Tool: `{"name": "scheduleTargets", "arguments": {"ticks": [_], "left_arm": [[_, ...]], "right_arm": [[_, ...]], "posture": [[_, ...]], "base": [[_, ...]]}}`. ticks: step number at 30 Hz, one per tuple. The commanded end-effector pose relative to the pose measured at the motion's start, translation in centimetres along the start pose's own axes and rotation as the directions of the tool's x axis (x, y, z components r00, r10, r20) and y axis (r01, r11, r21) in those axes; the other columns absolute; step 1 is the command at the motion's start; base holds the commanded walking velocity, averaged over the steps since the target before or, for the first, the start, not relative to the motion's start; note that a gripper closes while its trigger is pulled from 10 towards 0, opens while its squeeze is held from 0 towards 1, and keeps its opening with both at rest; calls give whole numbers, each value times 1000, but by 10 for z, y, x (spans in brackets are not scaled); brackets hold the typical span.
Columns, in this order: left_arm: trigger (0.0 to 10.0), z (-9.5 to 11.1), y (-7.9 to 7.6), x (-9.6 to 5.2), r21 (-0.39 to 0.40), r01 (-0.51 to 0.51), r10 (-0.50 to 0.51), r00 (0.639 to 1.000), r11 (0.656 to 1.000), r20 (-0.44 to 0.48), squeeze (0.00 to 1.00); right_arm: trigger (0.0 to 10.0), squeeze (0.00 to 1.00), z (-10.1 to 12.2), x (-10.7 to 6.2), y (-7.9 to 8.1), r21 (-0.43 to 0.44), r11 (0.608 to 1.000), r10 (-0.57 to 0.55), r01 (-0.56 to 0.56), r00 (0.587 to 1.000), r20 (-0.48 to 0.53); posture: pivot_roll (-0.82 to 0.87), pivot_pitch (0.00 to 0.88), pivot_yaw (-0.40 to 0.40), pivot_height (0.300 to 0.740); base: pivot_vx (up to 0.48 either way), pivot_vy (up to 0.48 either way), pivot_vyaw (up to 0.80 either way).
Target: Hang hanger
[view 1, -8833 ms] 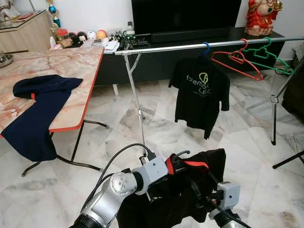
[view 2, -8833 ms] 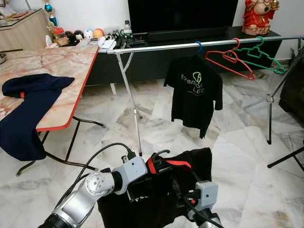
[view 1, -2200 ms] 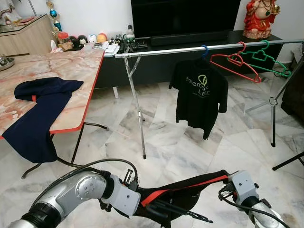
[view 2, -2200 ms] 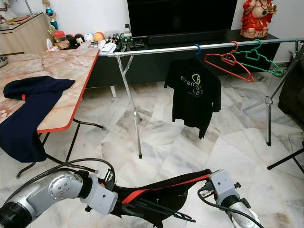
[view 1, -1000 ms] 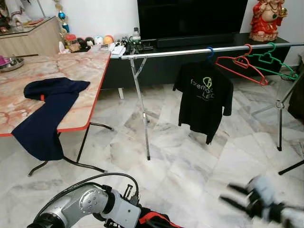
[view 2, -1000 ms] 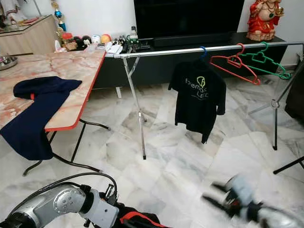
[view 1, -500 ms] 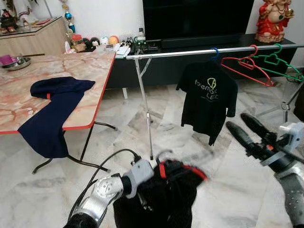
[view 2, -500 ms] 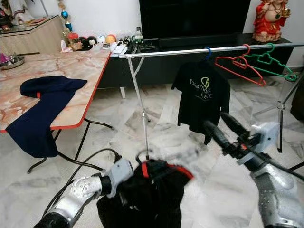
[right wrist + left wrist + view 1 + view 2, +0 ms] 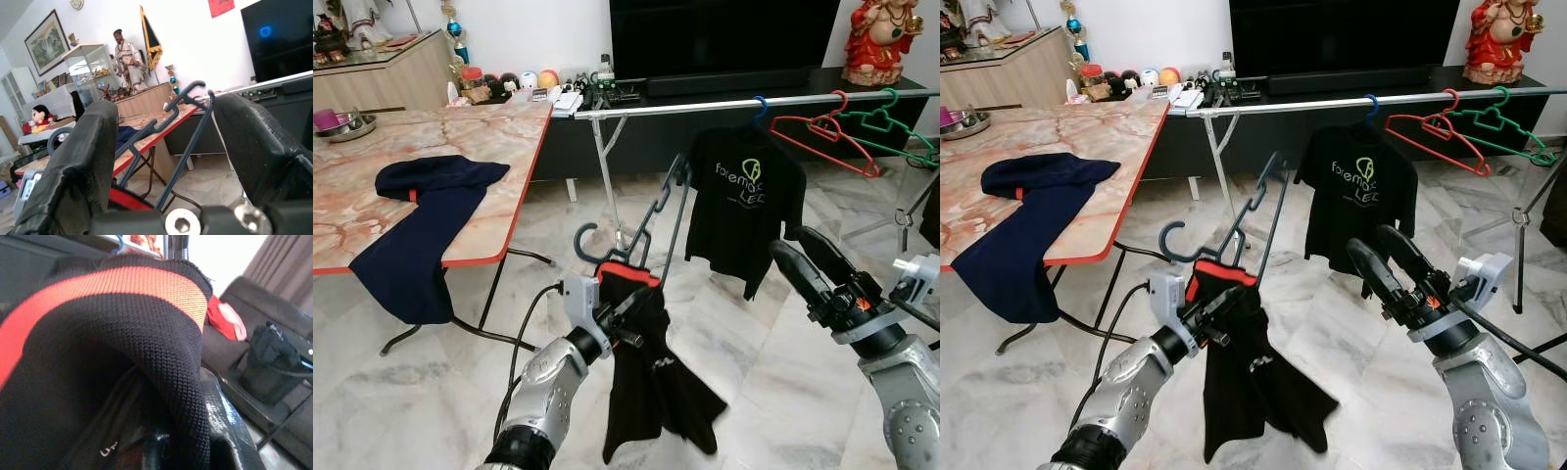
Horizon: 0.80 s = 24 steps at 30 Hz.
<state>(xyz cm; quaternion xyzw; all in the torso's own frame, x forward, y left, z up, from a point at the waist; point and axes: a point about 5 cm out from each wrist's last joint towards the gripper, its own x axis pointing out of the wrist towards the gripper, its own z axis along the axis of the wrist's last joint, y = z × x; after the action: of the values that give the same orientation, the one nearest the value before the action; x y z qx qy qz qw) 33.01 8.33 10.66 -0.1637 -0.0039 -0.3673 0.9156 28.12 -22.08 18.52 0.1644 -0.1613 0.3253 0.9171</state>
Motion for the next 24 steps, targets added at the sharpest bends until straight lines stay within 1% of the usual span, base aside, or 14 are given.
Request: {"name": "scheduleTargets", "arguments": {"ticks": [1, 2, 4, 7, 11, 12, 15, 16, 17, 18, 19, 20, 21, 24], "left_arm": [[10000, -4, -3, 1, 80, 61, -54, 994, 995, -92, 0], [10000, -21, -4, -5, 188, 137, -87, 964, 973, -253, 0], [10000, -33, -4, -13, 234, 222, -123, 920, 947, -373, 0], [10000, -35, -4, -16, 235, 266, -153, 900, 935, -409, 0], [10000, -35, -2, -21, 261, 331, -172, 856, 907, -488, 0], [10000, -38, -2, -25, 304, 422, -192, 798, 854, -571, 0], [10000, -42, -3, -30, 305, 513, -217, 727, 803, -651, 0], [10000, -43, -4, -31, 291, 550, -232, 692, 783, -684, 0], [10000, -43, -4, -31, 291, 550, -232, 692, 783, -684, 0], [10000, -43, -4, -33, 283, 591, -241, 653, 756, -718, 0], [10000, -43, -5, -34, 275, 613, -248, 630, 740, -736, 0], [10000, -43, -6, -35, 270, 628, -252, 614, 730, -748, 0], [10000, -42, -8, -36, 250, 656, -270, 584, 712, -766, 0], [10000, -41, -11, -36, 221, 684, -286, 546, 696, -788, 0]], "right_arm": [[10000, 0, 7, 6, 6, -16, 999, 35, -35, 999, 13], [10000, 0, 5, 8, 9, -27, 997, 72, -73, 997, -26], [10000, 0, 3, 11, 13, -62, 989, 127, -135, 986, -107], [10000, 0, 0, 14, 9, -106, 978, 155, -178, 968, -199], [10000, 0, -8, 16, 3, -148, 948, 197, -281, 886, -421], [10000, 0, -14, 13, 4, -120, 917, 262, -380, 802, -537], [10000, 0, -24, 6, 5, -41, 880, 335, -474, 679, -654], [10000, 0, -33, -1, 5, 25, 856, 377, -516, 592, -713], [10000, 0, -33, -1, 5, 25, 856, 377, -516, 592, -713], [10000, 380, -43, -7, 6, 98, 838, 418, -536, 516, -747], [10000, 541, -48, -11, 5, 128, 830, 431, -543, 479, -764], [10000, 541, -51, -13, 5, 147, 823, 440, -548, 452, -776], [10000, 1000, -60, -17, 4, 171, 817, 441, -551, 405, -801], [10000, 1000, -75, -17, 3, 167, 826, 418, -539, 385, -823]], "posture": [[-59, 40, 65, 740], [-62, 41, 67, 740], [-68, 40, 70, 740], [-73, 40, 72, 740], [-85, 36, 70, 740], [-85, 29, 67, 740], [-87, 26, 67, 740], [-87, 23, 66, 740], [-87, 23, 66, 740], [-87, 23, 66, 740], [-82, 19, 64, 740], [-82, 19, 64, 740], [-75, 14, 65, 740], [-71, 14, 70, 740]], "base": [[0, 0, 0], [0, 0, 0], [0, 0, 0], [0, 0, 0], [0, 0, 0], [0, 0, 0], [0, 0, 0], [0, 0, 0], [0, 0, 0], [0, 0, 0], [0, 0, 0], [0, 0, 0], [0, 0, 0], [0, 0, 0]]}}
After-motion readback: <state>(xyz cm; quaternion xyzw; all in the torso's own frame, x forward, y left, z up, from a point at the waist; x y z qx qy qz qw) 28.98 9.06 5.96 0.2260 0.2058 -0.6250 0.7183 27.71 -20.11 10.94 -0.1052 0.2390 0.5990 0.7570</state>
